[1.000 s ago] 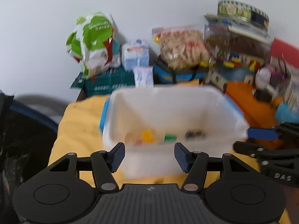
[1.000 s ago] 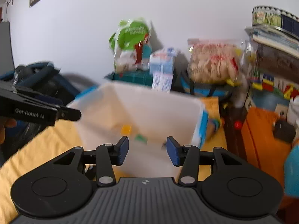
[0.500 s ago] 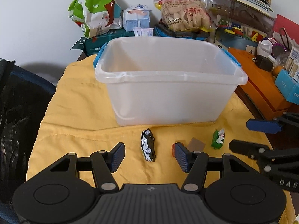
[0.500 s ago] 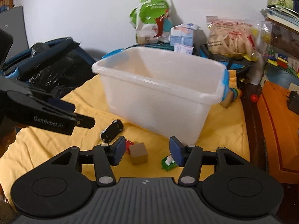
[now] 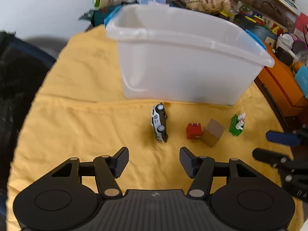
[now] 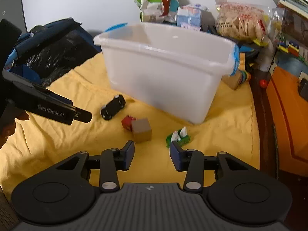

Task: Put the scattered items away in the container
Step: 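Grasp the white race car with the left tool, then grasp the green brick with white figures with right tool while left holds car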

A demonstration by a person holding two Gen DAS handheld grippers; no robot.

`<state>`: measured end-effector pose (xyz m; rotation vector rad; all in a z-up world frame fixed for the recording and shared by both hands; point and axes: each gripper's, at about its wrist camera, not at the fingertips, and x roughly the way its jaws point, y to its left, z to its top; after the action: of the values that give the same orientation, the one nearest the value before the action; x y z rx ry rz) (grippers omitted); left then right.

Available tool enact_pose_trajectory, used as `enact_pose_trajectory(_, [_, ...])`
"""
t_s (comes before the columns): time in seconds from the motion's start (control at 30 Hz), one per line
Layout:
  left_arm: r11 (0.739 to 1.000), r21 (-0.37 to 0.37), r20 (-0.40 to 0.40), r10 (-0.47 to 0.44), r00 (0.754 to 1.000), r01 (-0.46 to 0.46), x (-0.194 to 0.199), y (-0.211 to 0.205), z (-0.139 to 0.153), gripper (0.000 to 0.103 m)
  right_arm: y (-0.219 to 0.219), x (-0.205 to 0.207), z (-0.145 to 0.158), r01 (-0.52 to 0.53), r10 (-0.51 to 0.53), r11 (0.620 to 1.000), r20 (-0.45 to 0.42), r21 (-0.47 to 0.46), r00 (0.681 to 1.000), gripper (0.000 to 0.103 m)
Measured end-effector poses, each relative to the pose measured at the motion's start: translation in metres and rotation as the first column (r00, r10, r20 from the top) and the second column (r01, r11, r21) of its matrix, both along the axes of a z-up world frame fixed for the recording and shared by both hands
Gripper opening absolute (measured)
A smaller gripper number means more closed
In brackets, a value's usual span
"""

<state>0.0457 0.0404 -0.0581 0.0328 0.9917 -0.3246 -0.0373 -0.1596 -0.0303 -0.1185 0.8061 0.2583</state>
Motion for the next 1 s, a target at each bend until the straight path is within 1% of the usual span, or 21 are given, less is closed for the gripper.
enact_pose_trajectory(0.17, [0.998,-0.055,-0.012,-0.030,0.999,0.029,0.017,-0.009,-0.012,0.061,0.000,-0.001,-0.005,0.022,-0.022,1.000,-0.020,-0.004,1.000,0.043])
enact_pose_trajectory(0.23, [0.999,-0.025,-0.021,-0.037,0.999,0.037,0.027,-0.016,-0.021,0.045,-0.002,-0.001,-0.006,0.037,-0.037,0.999,-0.026,-0.004,0.999,0.044])
enact_pose_trajectory(0.27, [0.998,-0.016,-0.028,-0.054,0.998,0.054,0.031,-0.019,-0.025,0.028,-0.002,-0.001,-0.006,0.043,-0.043,0.999,-0.027,-0.005,0.999,0.044])
enact_pose_trajectory(0.3, [0.997,-0.005,-0.032,-0.075,0.997,0.075,0.035,-0.023,-0.030,0.022,-0.003,-0.001,-0.007,0.049,-0.049,0.999,-0.029,-0.006,0.998,0.044])
enact_pose_trajectory(0.33, [0.996,0.008,-0.030,-0.094,0.995,0.094,0.036,-0.027,-0.033,0.020,-0.003,-0.001,-0.007,0.053,-0.053,0.999,-0.032,-0.006,0.998,0.044])
enact_pose_trajectory(0.4, [0.988,0.059,0.019,-0.146,0.989,0.145,0.033,-0.034,-0.035,0.016,-0.003,0.000,-0.008,0.060,-0.061,0.998,-0.037,-0.007,0.997,0.044])
enact_pose_trajectory(0.47, [0.964,0.161,0.076,-0.227,0.971,0.213,0.023,-0.041,-0.032,0.015,-0.004,0.001,-0.009,0.068,-0.069,0.998,-0.041,-0.008,0.997,0.044])
enact_pose_trajectory(0.53, [0.903,0.318,0.140,-0.347,0.927,0.289,0.006,-0.050,-0.029,0.016,-0.004,0.002,-0.009,0.076,-0.077,0.997,-0.043,-0.006,0.996,0.045])
enact_pose_trajectory(0.57, [0.857,0.397,0.157,-0.417,0.895,0.329,-0.004,-0.053,-0.030,0.016,-0.005,0.003,-0.010,0.080,-0.080,0.997,-0.045,-0.006,0.996,0.045])
enact_pose_trajectory(0.63, [0.748,0.537,0.160,-0.545,0.823,0.391,-0.025,-0.056,-0.033,0.016,-0.004,0.005,-0.010,0.080,-0.081,0.997,-0.048,-0.005,0.996,0.045])
enact_pose_trajectory(0.67, [0.682,0.603,0.146,-0.604,0.783,0.414,-0.037,-0.057,-0.036,0.016,-0.004,0.006,-0.010,0.077,-0.077,0.997,-0.049,-0.004,0.996,0.045])
enact_pose_trajectory(0.7, [0.609,0.664,0.123,-0.661,0.740,0.434,-0.050,-0.057,-0.041,0.016,-0.003,0.006,-0.011,0.073,-0.073,0.997,-0.050,-0.003,0.996,0.045])
enact_pose_trajectory(0.73, [0.528,0.719,0.087,-0.714,0.695,0.453,-0.064,-0.058,-0.049,0.016,-0.003,0.007,-0.011,0.069,-0.069,0.998,-0.051,-0.001,0.996,0.045])
enact_pose_trajectory(0.77, [0.459,0.755,0.052,-0.753,0.656,0.467,-0.076,-0.058,-0.056,0.016,-0.002,0.007,-0.011,0.064,-0.064,0.998,-0.052,0.000,0.997,0.045])
enact_pose_trajectory(0.8, [0.406,0.776,0.020,-0.781,0.625,0.482,-0.087,-0.058,-0.063,0.018,-0.002,0.008,-0.012,0.060,-0.059,0.998,-0.054,0.002,0.997,0.045])
enact_pose_trajectory(0.83, [0.367,0.795,0.008,-0.803,0.596,0.483,-0.097,-0.058,-0.068,0.018,-0.002,0.008,-0.012,0.055,-0.055,0.998,-0.056,0.003,0.997,0.045])
enact_pose_trajectory(0.87, [0.350,0.803,0.008,-0.816,0.579,0.482,-0.104,-0.059,-0.070,0.019,-0.002,0.009,-0.012,0.052,-0.051,0.999,-0.056,0.003,0.997,0.045])
enact_pose_trajectory(0.9, [0.359,0.791,0.011,-0.818,0.575,0.495,-0.108,-0.058,-0.069,0.021,-0.002,0.009,-0.012,0.049,-0.048,0.999,-0.055,0.003,0.997,0.045])
enact_pose_trajectory(0.93, [0.387,0.764,0.017,-0.812,0.584,0.516,-0.109,-0.058,-0.064,0.022,-0.002,0.009,-0.012,0.046,-0.046,0.999,-0.054,0.003,0.997,0.045])
enact_pose_trajectory(0.97, [0.432,0.720,0.026,-0.799,0.601,0.544,-0.108,-0.056,-0.057,0.023,-0.002,0.009,-0.012,0.045,-0.044,0.999,-0.054,0.003,0.998,0.045])
enact_pose_trajectory(1.0, [0.489,0.660,0.036,-0.779,0.626,0.570,-0.105,-0.053,-0.049,0.026,-0.003,0.010,-0.012,0.044,-0.044,0.999,-0.052,0.003,0.998,0.045])
